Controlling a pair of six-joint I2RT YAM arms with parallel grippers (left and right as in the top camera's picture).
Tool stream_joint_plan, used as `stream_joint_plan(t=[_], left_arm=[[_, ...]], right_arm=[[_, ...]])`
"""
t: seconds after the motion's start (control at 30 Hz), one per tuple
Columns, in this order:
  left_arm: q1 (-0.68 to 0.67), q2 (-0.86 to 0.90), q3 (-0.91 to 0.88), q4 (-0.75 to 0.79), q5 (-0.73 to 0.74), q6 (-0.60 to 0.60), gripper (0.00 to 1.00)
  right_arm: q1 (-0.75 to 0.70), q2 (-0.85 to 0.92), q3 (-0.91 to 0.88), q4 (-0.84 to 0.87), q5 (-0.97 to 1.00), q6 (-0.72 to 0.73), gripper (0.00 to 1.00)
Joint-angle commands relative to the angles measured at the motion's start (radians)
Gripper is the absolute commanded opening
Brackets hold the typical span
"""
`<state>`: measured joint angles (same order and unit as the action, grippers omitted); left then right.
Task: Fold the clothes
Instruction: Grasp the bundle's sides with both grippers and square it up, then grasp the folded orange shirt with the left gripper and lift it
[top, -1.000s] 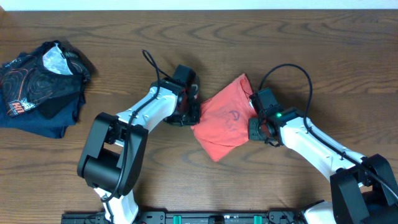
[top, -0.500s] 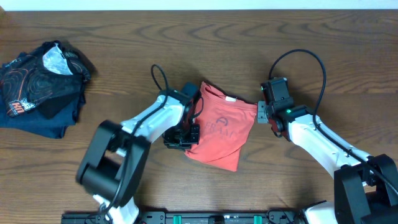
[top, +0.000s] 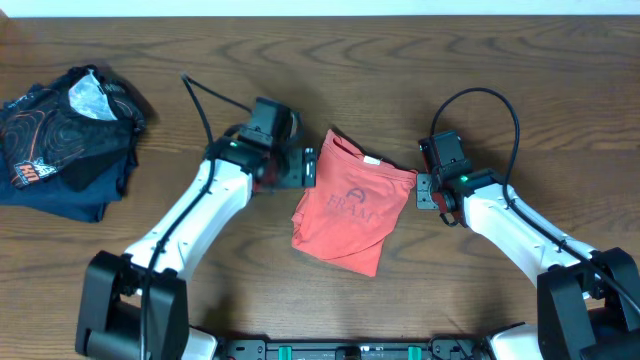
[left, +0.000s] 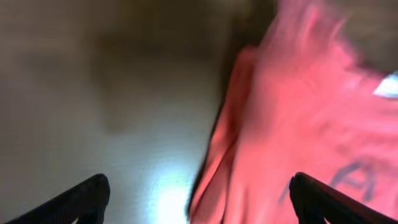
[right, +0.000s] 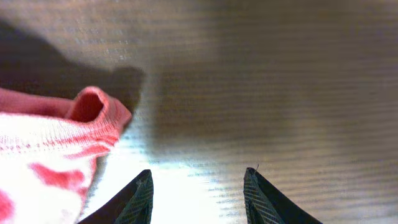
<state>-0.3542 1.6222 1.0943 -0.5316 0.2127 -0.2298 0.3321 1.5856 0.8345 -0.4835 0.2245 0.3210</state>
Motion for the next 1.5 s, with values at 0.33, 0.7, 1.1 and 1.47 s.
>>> stream_joint_plan(t=[0.33, 0.7, 1.1, 1.47], left_arm=[[0.073, 0.286, 0.003, 0.399, 0.471, 0.127, 0.93], [0.019, 0.483, 0.003, 0.397, 0.642, 0.083, 0.72], [0.039, 0.444, 0.003, 0.351, 0.639, 0.084, 0.06], [0.231, 0.048, 0.004, 0.204, 0.313, 0.093, 0.06]], right_arm=[[-0.006, 0.0, 0.001, -0.039, -0.02, 0.0, 0.44], [-0.006, 0.0, 0.001, -0.056, -0.02, 0.001, 0.43], [-0.006, 0.0, 0.001, -0.072, -0.023, 0.0, 0.43], [-0.006, 0.0, 0.001, -0.077, -0.023, 0.0, 0.43]])
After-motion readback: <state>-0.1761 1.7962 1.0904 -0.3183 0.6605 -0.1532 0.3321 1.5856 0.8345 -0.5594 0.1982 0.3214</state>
